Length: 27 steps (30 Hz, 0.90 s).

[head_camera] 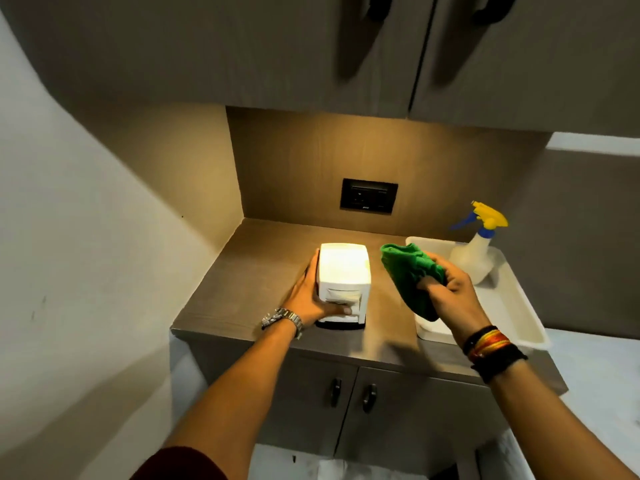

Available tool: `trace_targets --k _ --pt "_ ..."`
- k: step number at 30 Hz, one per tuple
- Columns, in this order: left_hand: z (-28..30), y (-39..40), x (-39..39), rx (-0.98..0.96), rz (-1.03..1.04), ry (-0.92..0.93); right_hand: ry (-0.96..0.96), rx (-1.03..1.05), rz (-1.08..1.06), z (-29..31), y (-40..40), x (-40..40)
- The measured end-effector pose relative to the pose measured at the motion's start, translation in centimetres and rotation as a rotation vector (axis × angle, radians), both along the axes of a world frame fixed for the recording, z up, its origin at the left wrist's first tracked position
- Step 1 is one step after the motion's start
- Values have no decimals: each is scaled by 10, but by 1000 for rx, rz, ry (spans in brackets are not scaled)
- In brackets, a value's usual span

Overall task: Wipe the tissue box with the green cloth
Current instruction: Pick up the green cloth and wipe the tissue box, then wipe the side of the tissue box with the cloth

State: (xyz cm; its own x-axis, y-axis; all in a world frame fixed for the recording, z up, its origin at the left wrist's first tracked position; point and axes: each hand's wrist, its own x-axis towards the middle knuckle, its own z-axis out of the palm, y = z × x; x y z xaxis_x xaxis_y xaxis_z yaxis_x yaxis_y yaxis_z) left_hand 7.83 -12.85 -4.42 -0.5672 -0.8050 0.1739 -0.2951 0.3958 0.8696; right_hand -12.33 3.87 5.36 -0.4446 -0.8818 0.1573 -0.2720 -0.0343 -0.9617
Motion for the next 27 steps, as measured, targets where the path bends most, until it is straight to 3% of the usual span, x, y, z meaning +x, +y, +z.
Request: trace_targets --k 4,8,10,16,21,27 --pt "8 3 3 -60 -7 -110 -307 -39 -253 -30 -9 6" --pt "29 9 -11 -487 54 -293 -403 32 -333 -58 -18 23" --pt "44 13 -23 -600 49 -325 -428 28 -334 -69 -22 35" --pt "58 14 -53 -512 15 -637 -443 -88 -231 -90 -14 70" --pt "45 19 -57 -553 109 -573 -467 -62 -144 -114 -29 61" --pt "40 14 -58 -569 122 -573 -510 17 -108 -96 -86 19"
